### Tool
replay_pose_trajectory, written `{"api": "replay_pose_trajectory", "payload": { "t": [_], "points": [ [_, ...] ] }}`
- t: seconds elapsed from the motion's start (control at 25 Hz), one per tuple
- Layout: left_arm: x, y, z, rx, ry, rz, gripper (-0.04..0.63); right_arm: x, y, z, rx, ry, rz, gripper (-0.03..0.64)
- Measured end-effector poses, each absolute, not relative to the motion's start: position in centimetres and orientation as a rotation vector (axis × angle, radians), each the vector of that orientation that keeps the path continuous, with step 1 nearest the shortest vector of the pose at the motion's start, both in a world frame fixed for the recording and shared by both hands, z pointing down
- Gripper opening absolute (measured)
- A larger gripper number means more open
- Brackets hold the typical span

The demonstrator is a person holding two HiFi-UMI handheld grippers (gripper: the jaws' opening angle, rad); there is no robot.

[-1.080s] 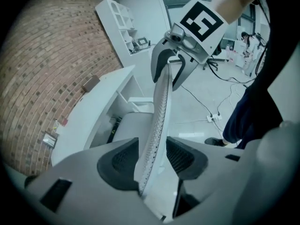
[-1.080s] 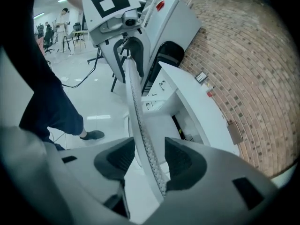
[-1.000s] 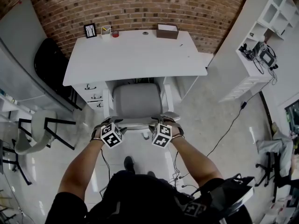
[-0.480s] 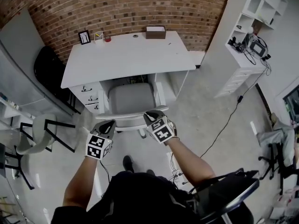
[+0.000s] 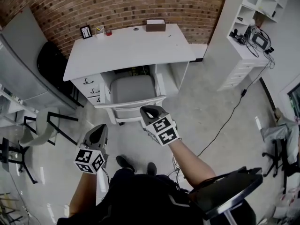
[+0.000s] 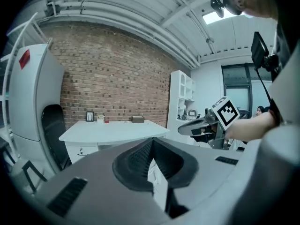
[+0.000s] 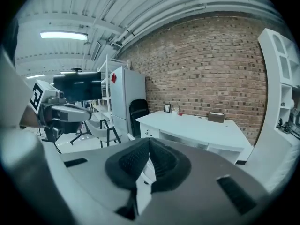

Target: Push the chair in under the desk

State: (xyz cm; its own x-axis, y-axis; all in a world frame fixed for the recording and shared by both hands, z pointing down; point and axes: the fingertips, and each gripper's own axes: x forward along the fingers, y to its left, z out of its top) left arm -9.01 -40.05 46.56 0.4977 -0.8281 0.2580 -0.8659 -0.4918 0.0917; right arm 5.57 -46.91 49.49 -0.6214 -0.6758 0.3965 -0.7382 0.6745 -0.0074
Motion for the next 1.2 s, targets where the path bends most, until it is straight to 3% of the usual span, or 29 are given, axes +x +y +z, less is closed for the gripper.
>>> {"api": "replay_pose_trajectory", "payload": {
  "t": [1.2],
  "points": [
    [-22.2, -34.0, 38.1, 2.633, -1.643, 0.101, 0.008, -3.7, -39.1, 40.0, 1.476, -2.541, 0.207, 0.008]
  ]
}}
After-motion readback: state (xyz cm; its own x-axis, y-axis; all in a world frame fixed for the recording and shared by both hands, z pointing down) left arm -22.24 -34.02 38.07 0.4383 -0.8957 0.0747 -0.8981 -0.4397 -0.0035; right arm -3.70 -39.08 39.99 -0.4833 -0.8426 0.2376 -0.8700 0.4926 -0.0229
